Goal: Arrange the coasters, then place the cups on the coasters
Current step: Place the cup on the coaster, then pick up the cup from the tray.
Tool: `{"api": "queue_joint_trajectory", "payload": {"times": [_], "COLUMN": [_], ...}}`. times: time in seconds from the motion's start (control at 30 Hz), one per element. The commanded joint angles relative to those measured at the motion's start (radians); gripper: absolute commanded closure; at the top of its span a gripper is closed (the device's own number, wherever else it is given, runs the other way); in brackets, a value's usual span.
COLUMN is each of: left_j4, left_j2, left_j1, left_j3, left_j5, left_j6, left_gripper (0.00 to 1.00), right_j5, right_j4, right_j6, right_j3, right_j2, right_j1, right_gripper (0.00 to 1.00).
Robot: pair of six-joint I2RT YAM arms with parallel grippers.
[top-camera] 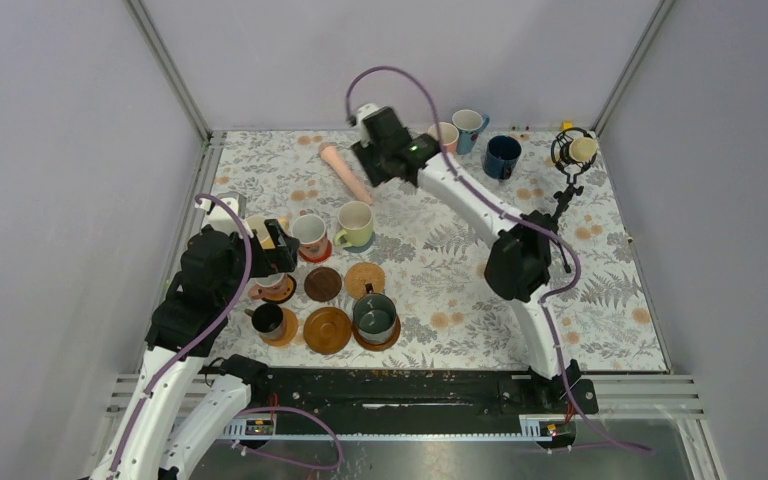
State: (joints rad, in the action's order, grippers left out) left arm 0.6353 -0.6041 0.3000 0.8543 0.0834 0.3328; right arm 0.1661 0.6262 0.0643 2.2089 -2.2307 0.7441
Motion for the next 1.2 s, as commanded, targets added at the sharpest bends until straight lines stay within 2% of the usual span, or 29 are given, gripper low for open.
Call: {"api": "queue_joint_trajectory", "payload": {"times": [0.0, 0.3, 0.37, 0.47, 0.67, 0.87, 1.17], "left_j4": [-0.029, -0.026, -0.024, -0.023, -0.018, -0.017, -0.005], "left_j2": [-0.006, -0.031, -0.042, -0.063, -0.091, -0.127, -0.149], "left_j1": [-0.004, -0.004, -0.005, -0.005, -0.001, 0.010, 0.027], "left_j3": [0.017, 0.017, 0.019, 0.023, 0.026, 0.032, 0.041], "left_j5": [0.005, 0.011, 0.009, 0.003, -0.004, -0.014, 0.004], "left_j6": [0.001, 0.000, 0.000, -0.001, -0.001, -0.001, -0.004], "left_gripper": [0.01, 0.01, 0.01, 0.01, 0.01, 0.01, 0.01], "right_j5": [0.013, -0.003, -0.048, -0.106, -0.108, -0.122, -0.156], "right_j4": [0.052, 0.021, 0.020, -0.018, -0.113, -0.125, -0.150], "right_j6": [0.039, 0.149, 0.165, 0.204, 0.355, 0.380, 0.452], "right_j3": [0.085, 0.231, 0.266, 0.259, 0.216, 0.251, 0.255], "right_j2": [0.018, -0.125, -0.156, -0.187, -0.218, -0.271, -0.321], "right_j1": [-0.162, -0.308, -0.326, -0.343, -0.349, -0.367, -0.387], "right_gripper": [0.47, 0.41, 0.41, 0.40, 0.38, 0.37, 0.41]}}
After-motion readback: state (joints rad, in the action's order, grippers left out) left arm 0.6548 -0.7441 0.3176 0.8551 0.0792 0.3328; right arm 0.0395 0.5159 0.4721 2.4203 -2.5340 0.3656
